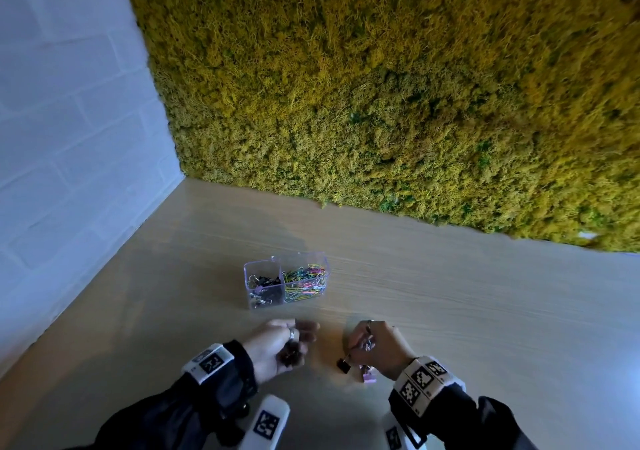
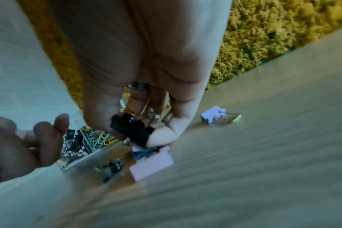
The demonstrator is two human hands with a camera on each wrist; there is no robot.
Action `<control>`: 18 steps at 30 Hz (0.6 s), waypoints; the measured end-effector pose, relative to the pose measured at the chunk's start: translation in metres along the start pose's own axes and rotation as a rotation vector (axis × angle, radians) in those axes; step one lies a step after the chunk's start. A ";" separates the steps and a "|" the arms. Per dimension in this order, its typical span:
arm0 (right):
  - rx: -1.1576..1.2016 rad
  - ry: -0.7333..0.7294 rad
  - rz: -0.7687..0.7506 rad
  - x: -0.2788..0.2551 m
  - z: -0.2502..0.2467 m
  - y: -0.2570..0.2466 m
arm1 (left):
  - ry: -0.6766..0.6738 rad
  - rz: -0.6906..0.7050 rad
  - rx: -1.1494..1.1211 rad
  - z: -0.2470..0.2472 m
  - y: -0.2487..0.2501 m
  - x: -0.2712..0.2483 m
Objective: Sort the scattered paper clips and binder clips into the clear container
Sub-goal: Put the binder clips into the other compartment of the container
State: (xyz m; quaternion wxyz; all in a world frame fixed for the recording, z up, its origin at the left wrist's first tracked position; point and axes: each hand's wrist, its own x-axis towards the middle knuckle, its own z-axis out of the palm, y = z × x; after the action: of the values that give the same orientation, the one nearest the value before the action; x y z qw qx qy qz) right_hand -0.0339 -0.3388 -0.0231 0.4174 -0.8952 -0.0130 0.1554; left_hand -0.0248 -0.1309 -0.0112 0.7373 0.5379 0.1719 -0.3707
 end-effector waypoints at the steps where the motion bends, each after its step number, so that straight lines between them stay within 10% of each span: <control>1: 0.030 0.022 0.021 0.001 -0.001 0.002 | 0.029 -0.055 -0.056 0.005 0.001 0.003; 8: 0.379 0.089 -0.059 -0.004 -0.008 -0.025 | -0.069 -0.245 -0.194 0.032 -0.007 0.011; 18: -0.030 0.076 -0.386 -0.012 0.008 -0.059 | 0.005 -0.230 -0.451 0.038 -0.006 0.020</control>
State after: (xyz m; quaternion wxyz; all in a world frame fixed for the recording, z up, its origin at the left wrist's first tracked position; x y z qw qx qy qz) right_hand -0.0415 -0.2958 0.0196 0.4262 -0.8875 -0.1708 0.0381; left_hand -0.0212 -0.1746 -0.0147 0.7913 0.3377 0.3122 -0.4029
